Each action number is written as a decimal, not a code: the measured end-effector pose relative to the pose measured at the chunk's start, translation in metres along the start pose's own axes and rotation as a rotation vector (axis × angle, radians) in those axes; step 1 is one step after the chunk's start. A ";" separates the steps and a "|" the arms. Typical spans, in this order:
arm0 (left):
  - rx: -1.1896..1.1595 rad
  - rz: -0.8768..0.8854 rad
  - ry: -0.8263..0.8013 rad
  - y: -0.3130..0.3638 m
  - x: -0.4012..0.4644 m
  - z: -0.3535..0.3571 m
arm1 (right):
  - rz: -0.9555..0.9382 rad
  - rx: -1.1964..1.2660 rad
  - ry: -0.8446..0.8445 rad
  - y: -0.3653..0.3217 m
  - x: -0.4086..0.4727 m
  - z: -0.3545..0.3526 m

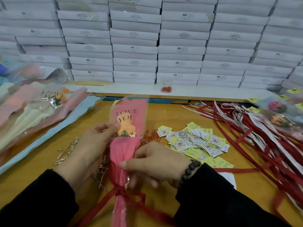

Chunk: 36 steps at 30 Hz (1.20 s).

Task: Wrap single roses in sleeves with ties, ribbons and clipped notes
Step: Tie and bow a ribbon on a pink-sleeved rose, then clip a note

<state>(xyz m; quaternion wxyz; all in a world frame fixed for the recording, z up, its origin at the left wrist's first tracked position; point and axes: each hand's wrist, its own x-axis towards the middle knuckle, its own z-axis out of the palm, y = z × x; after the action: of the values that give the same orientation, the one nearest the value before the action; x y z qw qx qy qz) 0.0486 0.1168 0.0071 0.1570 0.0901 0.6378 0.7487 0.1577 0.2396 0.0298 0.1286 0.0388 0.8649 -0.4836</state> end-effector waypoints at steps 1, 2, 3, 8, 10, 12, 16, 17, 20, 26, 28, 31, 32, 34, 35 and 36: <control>-0.026 0.007 0.007 0.000 0.001 -0.001 | -0.004 0.036 0.040 0.003 0.002 -0.001; -0.049 0.007 -0.002 0.000 0.001 -0.001 | 0.000 0.075 0.078 0.006 0.003 -0.003; -0.065 0.007 -0.033 0.000 0.001 -0.001 | 0.009 0.106 0.107 0.009 0.004 -0.005; -0.118 -0.035 -0.199 -0.002 -0.008 0.005 | 0.056 0.210 0.157 0.018 0.007 -0.011; -0.141 -0.054 -0.236 -0.004 -0.009 0.008 | 0.050 0.259 0.167 0.019 0.007 -0.011; -0.142 -0.037 -0.281 -0.004 -0.012 0.011 | 0.038 0.277 0.173 0.018 0.005 -0.011; -0.180 0.025 -0.199 -0.003 -0.012 0.014 | 0.034 0.147 0.237 0.008 -0.003 -0.012; -0.193 0.049 -0.163 -0.003 -0.011 0.013 | 0.028 0.088 0.266 0.005 -0.007 -0.013; -0.189 0.110 -0.068 -0.002 -0.010 0.010 | -0.027 -0.109 0.329 -0.006 -0.018 -0.013; -0.212 0.203 -0.035 0.001 -0.011 0.012 | -0.041 -0.483 0.284 -0.015 -0.034 -0.004; -0.197 0.213 -0.074 0.001 -0.011 0.012 | -0.044 -0.512 0.293 -0.014 -0.035 -0.005; -0.181 0.178 -0.100 -0.003 -0.008 0.015 | -0.041 -0.510 0.366 -0.016 -0.041 -0.022; -0.175 0.160 -0.096 -0.005 -0.006 0.015 | -0.040 -0.506 0.403 -0.018 -0.044 -0.031; -0.157 0.129 -0.089 -0.009 -0.003 0.013 | -0.030 -0.508 0.492 -0.020 -0.053 -0.053; -0.148 0.119 -0.090 -0.011 -0.001 0.011 | -0.017 -0.529 0.541 -0.020 -0.058 -0.066; -0.141 0.113 -0.090 -0.012 0.000 0.010 | -0.002 -0.548 0.595 -0.018 -0.064 -0.079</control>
<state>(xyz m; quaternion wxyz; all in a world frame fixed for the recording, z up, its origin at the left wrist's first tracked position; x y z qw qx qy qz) 0.0531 0.1278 -0.0033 0.1490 0.1483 0.5698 0.7944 0.2011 0.3006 0.1011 -0.1222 0.1405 0.9613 -0.2031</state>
